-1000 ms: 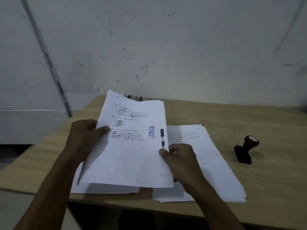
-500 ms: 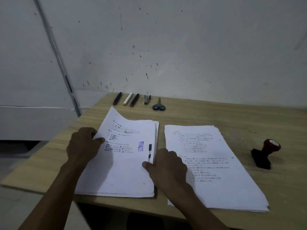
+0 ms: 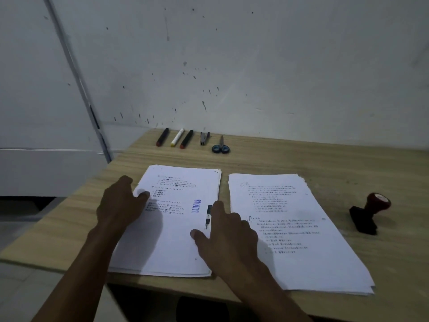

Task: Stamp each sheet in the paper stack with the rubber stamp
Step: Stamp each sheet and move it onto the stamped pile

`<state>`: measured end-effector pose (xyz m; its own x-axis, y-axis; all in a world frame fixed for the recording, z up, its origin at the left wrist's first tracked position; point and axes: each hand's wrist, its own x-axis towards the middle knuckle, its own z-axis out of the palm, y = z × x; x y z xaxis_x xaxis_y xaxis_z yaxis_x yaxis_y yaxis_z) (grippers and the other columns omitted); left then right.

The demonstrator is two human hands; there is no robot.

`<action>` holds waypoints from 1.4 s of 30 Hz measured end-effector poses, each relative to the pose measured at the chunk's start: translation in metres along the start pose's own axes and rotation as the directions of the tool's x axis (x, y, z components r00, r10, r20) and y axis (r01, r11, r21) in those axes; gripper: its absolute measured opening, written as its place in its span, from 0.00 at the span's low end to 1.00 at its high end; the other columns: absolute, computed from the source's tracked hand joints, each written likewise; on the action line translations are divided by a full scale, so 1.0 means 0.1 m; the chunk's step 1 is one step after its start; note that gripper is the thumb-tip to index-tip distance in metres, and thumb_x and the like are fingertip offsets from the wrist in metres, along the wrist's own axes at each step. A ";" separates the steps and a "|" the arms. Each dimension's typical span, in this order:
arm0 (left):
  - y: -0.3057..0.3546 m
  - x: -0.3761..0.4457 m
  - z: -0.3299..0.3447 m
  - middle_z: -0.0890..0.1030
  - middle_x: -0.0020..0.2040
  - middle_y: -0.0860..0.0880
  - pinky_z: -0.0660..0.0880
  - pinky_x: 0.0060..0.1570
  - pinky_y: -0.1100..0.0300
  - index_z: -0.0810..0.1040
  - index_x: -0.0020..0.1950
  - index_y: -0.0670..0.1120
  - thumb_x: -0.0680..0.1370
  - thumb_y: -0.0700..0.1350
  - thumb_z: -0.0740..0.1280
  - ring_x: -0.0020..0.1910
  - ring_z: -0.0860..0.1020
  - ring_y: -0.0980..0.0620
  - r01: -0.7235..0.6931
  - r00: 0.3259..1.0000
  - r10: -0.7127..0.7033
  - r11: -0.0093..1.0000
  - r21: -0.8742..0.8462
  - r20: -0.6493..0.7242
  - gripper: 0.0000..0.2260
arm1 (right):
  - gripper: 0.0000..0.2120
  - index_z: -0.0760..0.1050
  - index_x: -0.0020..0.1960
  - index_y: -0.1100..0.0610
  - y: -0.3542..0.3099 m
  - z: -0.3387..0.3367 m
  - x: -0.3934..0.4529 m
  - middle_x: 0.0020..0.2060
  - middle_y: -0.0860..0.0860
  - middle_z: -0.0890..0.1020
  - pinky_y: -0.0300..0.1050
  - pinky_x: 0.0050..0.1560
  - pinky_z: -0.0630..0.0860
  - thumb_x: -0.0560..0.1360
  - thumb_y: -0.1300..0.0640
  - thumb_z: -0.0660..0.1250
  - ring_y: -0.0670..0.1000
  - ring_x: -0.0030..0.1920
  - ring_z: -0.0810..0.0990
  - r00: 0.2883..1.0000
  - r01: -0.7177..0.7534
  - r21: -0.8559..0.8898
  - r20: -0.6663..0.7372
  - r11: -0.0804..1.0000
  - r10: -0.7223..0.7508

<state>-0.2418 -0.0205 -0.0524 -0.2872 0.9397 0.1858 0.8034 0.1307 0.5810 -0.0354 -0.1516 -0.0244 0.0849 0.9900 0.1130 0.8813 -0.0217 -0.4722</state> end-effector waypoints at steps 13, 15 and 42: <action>0.98 -0.74 0.32 0.79 0.54 0.50 0.75 0.40 0.61 0.78 0.59 0.45 0.75 0.40 0.71 0.42 0.79 0.59 -0.625 0.781 0.572 0.701 -0.345 -0.251 0.13 | 0.08 0.76 0.46 0.49 0.92 -0.46 0.08 0.34 0.44 0.77 0.47 0.38 0.77 0.71 0.49 0.74 0.45 0.36 0.77 0.931 0.094 0.178 -0.365 0.980 -0.023; 1.15 -0.85 0.42 0.79 0.53 0.51 0.75 0.38 0.61 0.78 0.58 0.47 0.74 0.40 0.71 0.41 0.79 0.60 -0.658 0.746 0.629 0.648 -0.383 -0.218 0.12 | 0.07 0.76 0.45 0.50 1.15 -0.57 0.07 0.35 0.44 0.77 0.47 0.36 0.76 0.71 0.52 0.74 0.46 0.35 0.77 0.891 0.079 0.134 -0.453 0.988 -0.010; 1.87 -1.22 1.20 0.79 0.50 0.53 0.72 0.40 0.59 0.80 0.52 0.47 0.73 0.42 0.72 0.45 0.78 0.56 -0.648 0.712 0.700 0.627 -0.433 -0.051 0.08 | 0.13 0.70 0.56 0.52 2.18 -1.33 -0.03 0.39 0.45 0.75 0.48 0.44 0.73 0.76 0.47 0.67 0.54 0.42 0.77 0.788 -0.303 0.225 -0.487 0.926 0.377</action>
<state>0.0061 -0.0724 -0.0613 0.3314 0.7441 0.5800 0.4636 -0.6639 0.5868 0.2177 -0.1782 -0.0114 0.6255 0.7036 0.3373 0.6854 -0.2888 -0.6685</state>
